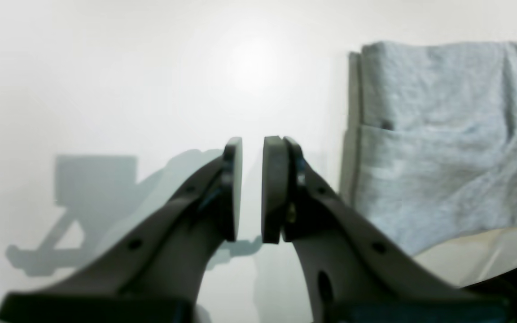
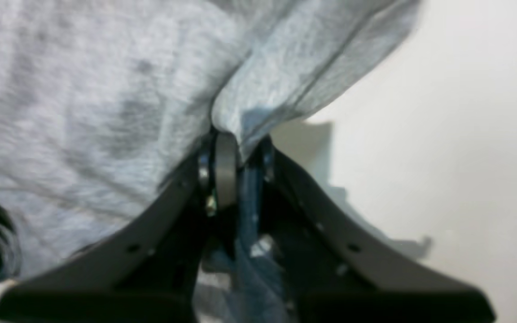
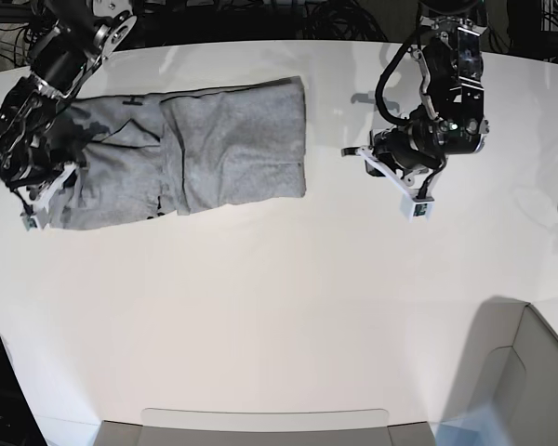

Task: Fold the T-shirt properly
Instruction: 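Grasp the folded bundle with the right gripper and lift it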

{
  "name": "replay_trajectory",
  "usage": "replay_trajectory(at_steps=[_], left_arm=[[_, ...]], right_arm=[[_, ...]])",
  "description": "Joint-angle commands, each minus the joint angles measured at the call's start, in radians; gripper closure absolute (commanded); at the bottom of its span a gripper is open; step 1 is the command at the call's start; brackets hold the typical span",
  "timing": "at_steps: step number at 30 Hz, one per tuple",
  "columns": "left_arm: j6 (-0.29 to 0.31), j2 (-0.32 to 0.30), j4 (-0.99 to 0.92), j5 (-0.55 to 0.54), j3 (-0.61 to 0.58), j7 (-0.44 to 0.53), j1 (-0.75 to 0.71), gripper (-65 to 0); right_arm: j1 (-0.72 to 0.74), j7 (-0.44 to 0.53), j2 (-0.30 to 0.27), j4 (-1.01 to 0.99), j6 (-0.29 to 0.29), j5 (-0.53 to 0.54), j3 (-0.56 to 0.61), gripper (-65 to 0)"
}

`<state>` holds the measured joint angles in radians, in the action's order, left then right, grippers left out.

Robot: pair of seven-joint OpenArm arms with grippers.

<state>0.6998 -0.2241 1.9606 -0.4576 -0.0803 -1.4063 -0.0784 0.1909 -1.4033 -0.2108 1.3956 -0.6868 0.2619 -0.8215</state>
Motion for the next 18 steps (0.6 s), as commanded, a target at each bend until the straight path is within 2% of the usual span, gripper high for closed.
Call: replay_trajectory(at_steps=[1,7,15,18], left_arm=[[-0.002,-0.004,0.016,-0.007,0.003,0.01,0.01,-7.5],[-0.002,-0.005,0.016,-0.007,0.003,0.01,0.007,-7.5],[-0.002,-0.007,0.015,-0.005,0.003,0.01,0.012,-7.5],[-0.002,-0.007,0.015,-0.005,0.003,0.01,0.012,-7.5]], right_arm=[[0.031,0.007,-0.031,0.017,-0.011,-0.022,-0.002,0.0],[0.042,0.007,-0.029,0.113,-0.011,-0.095,0.011,0.0],[-0.14,0.007,0.055,0.522,-0.011,-0.123,0.265,0.0],[-0.202,0.007,0.07,0.635,-0.011,-0.123,0.345,0.0]])
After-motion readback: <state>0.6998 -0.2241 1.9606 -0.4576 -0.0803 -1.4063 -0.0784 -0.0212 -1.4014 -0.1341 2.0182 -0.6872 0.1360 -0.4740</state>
